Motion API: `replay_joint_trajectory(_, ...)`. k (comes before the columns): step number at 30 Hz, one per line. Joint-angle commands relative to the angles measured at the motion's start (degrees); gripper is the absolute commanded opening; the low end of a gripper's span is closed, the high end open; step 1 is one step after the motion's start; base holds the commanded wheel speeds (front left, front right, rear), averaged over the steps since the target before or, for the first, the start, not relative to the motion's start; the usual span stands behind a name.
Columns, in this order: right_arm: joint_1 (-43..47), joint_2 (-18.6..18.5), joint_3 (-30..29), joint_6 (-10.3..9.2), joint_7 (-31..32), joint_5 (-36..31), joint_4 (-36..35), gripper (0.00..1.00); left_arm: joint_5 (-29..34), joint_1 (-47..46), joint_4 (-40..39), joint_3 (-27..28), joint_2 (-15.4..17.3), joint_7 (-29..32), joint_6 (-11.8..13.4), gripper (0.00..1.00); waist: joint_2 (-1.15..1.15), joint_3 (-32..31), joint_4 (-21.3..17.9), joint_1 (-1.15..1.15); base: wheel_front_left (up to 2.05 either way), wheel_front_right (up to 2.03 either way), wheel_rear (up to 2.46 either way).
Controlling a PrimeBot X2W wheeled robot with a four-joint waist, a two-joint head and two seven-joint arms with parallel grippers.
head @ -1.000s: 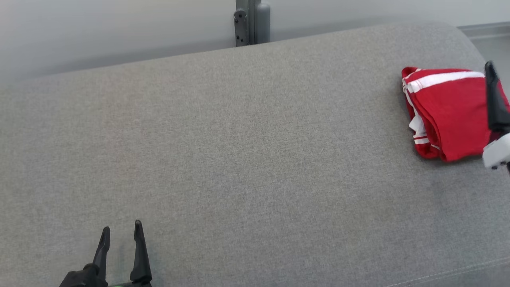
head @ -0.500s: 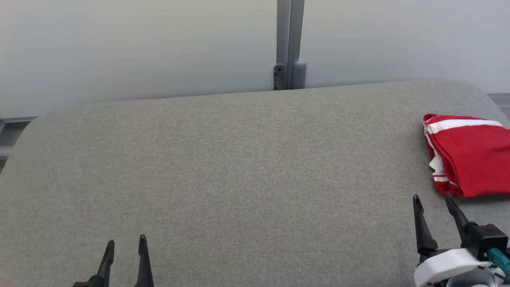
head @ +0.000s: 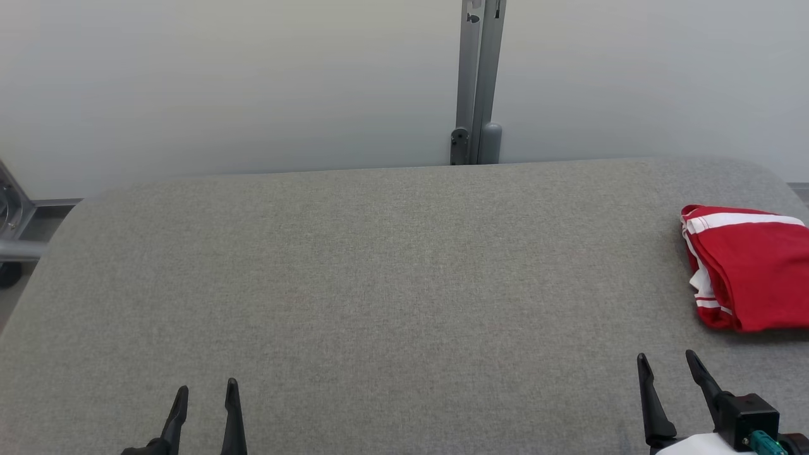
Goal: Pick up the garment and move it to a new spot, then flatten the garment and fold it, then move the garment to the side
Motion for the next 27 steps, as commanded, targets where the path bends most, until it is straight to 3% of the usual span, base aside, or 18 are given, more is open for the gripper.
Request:
replay_joint_trajectory(1, 0.62, -0.01, 0.15, -0.06, -0.23, 0.36, 0.15, 1.00, 0.27, -0.80, 0.18, 0.14, 0.18, -0.14, -0.34, 1.00, 0.00, -0.05, -0.10, 0.00, 0.00, 0.00, 0.00)
replay_joint_trajectory(6, 0.75, 0.00, 0.54, -0.06, -0.23, 1.03, 0.24, 1.00, 0.26, -0.92, 0.52, -0.24, 0.18, -0.14, -0.64, 1.00, 0.00, -0.10, -0.21, 0.00, 0.00, 0.00, 0.00)
replay_joint_trajectory(7, 0.03, 0.03, 0.55, 0.00, 0.00, 0.86, 0.17, 0.00, 0.01, -0.16, 0.52, -0.45, 0.00, 0.00, -0.64, 0.00, 0.00, -0.09, -0.21, 0.00, 0.00, 0.00, 0.00)
replay_joint_trajectory(12, 0.07, 0.60, 0.44, 0.01, 0.44, 1.26, 2.54, 0.00, -0.40, 0.67, 2.83, -0.64, -0.24, 0.50, -0.70, 0.00, 0.00, -0.06, -0.22, 0.00, 0.00, 0.00, 0.00)
replay_joint_trajectory(27, -2.89, 0.46, 0.04, 0.00, 4.66, 18.60, 2.50, 0.00, -15.48, -2.87, 3.04, 1.07, -0.17, 4.62, -1.24, 0.00, 0.00, 0.60, -0.54, 0.00, 0.00, 0.00, 0.00)
